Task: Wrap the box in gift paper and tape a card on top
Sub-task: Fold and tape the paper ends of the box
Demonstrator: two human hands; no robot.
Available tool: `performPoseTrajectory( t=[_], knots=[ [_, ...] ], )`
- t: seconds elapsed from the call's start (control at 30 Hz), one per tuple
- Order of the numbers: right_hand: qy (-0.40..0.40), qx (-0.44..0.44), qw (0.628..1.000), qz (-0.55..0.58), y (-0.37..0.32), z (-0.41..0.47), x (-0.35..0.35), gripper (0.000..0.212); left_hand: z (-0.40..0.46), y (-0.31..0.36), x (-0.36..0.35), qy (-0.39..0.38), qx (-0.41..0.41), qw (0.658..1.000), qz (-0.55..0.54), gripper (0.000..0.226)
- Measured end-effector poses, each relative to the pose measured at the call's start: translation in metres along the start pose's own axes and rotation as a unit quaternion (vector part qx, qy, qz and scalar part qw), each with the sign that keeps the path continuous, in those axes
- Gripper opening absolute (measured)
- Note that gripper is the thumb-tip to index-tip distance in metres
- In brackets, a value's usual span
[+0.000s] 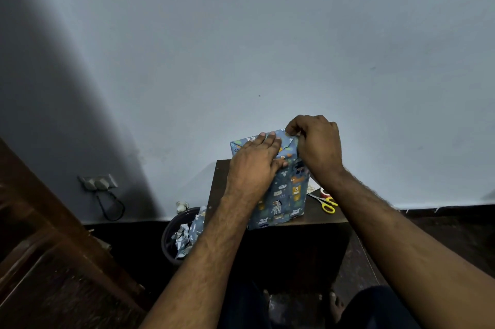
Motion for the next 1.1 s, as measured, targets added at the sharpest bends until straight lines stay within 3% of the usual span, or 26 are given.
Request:
performPoseTrajectory(
  t=[0.13, 0.27, 0.37, 0.47, 0.63, 0.77, 0.97, 1.1],
  knots=[
    [-0.076, 0.006, 0.996, -0.040, -0.021, 0.005, -0.016, 0.026, -0.003, 0.000, 0.003, 0.013, 0.004, 1.000, -0.028, 0.060],
    [-0.199, -0.022, 0.972, -0.127, -0.017, 0.001, -0.042, 0.042, -0.008, -0.001, 0.011, 0.033, 0.009, 0.998, -0.052, 0.059],
    [-0.221, -0.051, 0.955, -0.189, 0.001, 0.002, -0.041, 0.049, -0.006, -0.001, 0.009, 0.024, 0.011, 0.999, -0.041, 0.064],
    [-0.225, -0.110, 0.954, -0.166, 0.014, 0.002, -0.037, 0.049, -0.005, -0.012, 0.003, 0.018, 0.047, 0.998, -0.044, 0.075],
    [-0.203, -0.146, 0.965, -0.079, 0.016, 0.002, -0.035, 0.047, -0.017, -0.026, 0.000, 0.045, 0.105, 0.993, 0.015, 0.093],
    [-0.148, -0.154, 0.973, -0.084, 0.015, -0.004, -0.030, 0.046, -0.022, -0.026, 0.000, 0.049, 0.144, 0.987, 0.045, 0.101],
    [-0.007, -0.115, 0.993, -0.001, 0.017, -0.022, -0.001, 0.029, -0.008, -0.032, 0.020, 0.018, 0.106, 0.992, 0.061, 0.086],
    [-0.041, -0.070, 0.990, 0.112, 0.020, -0.038, -0.009, 0.036, -0.015, -0.060, 0.026, 0.025, 0.156, 0.987, 0.013, 0.084]
  ],
)
Point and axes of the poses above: each hand's wrist, its own z-axis towards the middle knuckle, its own x-axis out of the back of the hand, y = z × x, the point moved 8 cm from there along z, towards the middle knuckle, and after that the axes turned 2 degrees about y, right-handed, at the moved point
